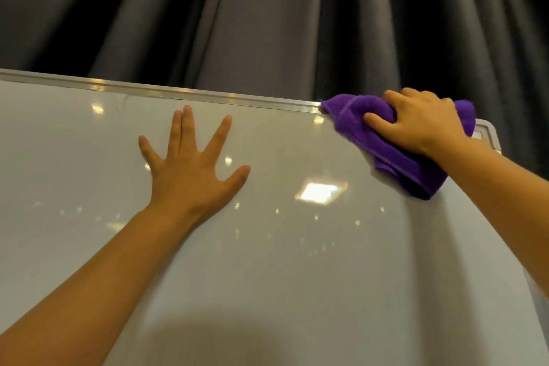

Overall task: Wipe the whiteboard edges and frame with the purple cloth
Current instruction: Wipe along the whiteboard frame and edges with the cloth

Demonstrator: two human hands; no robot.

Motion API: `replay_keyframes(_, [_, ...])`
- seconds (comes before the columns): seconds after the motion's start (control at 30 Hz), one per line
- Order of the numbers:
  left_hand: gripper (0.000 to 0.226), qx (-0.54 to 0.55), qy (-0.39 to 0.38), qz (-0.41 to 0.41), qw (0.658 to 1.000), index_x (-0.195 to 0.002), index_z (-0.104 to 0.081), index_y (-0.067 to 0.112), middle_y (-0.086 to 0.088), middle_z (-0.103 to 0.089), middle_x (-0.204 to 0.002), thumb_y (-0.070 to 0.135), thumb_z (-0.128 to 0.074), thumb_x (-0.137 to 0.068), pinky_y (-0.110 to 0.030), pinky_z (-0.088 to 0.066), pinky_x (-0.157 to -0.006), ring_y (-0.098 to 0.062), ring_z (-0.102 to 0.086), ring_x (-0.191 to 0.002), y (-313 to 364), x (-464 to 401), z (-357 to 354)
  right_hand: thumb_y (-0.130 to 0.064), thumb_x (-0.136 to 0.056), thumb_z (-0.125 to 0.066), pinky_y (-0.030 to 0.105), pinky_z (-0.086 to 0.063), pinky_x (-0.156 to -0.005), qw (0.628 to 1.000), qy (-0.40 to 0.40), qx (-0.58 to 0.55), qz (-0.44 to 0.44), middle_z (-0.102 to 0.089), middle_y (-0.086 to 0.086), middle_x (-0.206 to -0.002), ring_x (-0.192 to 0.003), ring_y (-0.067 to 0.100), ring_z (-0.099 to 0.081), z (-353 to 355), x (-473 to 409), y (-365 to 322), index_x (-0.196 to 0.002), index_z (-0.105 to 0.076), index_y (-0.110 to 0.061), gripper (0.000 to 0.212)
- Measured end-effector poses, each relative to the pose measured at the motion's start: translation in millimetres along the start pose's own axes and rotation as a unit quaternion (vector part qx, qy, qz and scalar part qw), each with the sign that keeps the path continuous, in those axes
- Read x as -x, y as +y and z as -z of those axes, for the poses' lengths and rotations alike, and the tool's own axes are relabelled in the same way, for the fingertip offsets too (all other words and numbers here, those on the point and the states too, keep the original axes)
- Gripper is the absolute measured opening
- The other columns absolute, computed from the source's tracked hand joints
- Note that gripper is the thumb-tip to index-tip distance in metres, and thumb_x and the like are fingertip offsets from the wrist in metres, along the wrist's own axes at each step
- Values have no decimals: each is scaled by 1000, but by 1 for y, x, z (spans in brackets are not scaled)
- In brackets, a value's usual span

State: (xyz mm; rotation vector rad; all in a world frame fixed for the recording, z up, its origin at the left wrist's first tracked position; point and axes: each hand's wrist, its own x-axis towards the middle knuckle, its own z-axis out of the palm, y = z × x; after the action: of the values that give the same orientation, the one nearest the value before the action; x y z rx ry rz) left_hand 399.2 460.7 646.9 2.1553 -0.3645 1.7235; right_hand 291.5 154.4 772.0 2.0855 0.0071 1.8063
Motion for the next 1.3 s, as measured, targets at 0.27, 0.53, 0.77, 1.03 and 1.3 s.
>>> replay_keyframes(0.27, [95, 9, -13, 79, 997, -144, 19, 36, -10, 24, -155, 84, -4, -66, -63, 8, -109, -29, 23, -142, 33, 9, -1, -75, -79, -24, 39, -40, -73, 997, -1, -21, 81, -49, -4, -84, -75, 18, -49, 0, -17, -34, -95, -47, -28, 54])
replay_keyframes(0.53, [101, 26, -6, 100, 995, -143, 20, 37, -16, 24, -154, 88, 0, -58, -69, 7, -105, -34, 24, -140, 87, 21, -17, -78, -70, -11, 43, -45, -75, 999, -18, 21, 41, -59, 4, -95, -81, 18, -47, 7, 15, 58, -105, -50, -23, 76])
replay_keyframes(0.77, [96, 27, -2, 70, 997, -141, 21, 43, -17, 25, -153, 91, 0, -60, -70, 10, -103, -35, 26, -139, 122, 34, -29, -72, -80, -27, 54, -43, -83, 997, 20, 21, -71, -53, 12, -116, -106, 37, -48, 2, 30, 66, -116, -46, -22, 64])
replay_keyframes(1.03, [93, 30, -14, 12, 999, -141, 22, 45, -15, 29, -152, 89, 1, -62, -69, 10, -104, -33, 29, -138, 159, 63, -40, -65, -79, -41, 52, -42, -86, 963, 49, -71, -256, -30, 14, -141, -109, 46, -44, -7, 65, 69, -131, -32, -22, 68])
replay_keyframes(1.3, [89, 35, -31, -22, 999, -143, 15, 44, -16, 25, -153, 86, -5, -68, -66, 9, -107, -34, 27, -139, 173, 97, -37, -68, -81, -40, 41, -43, -81, 948, 23, -125, -293, -31, 15, -141, -108, 38, -52, -8, 137, 53, -146, -5, -35, 80])
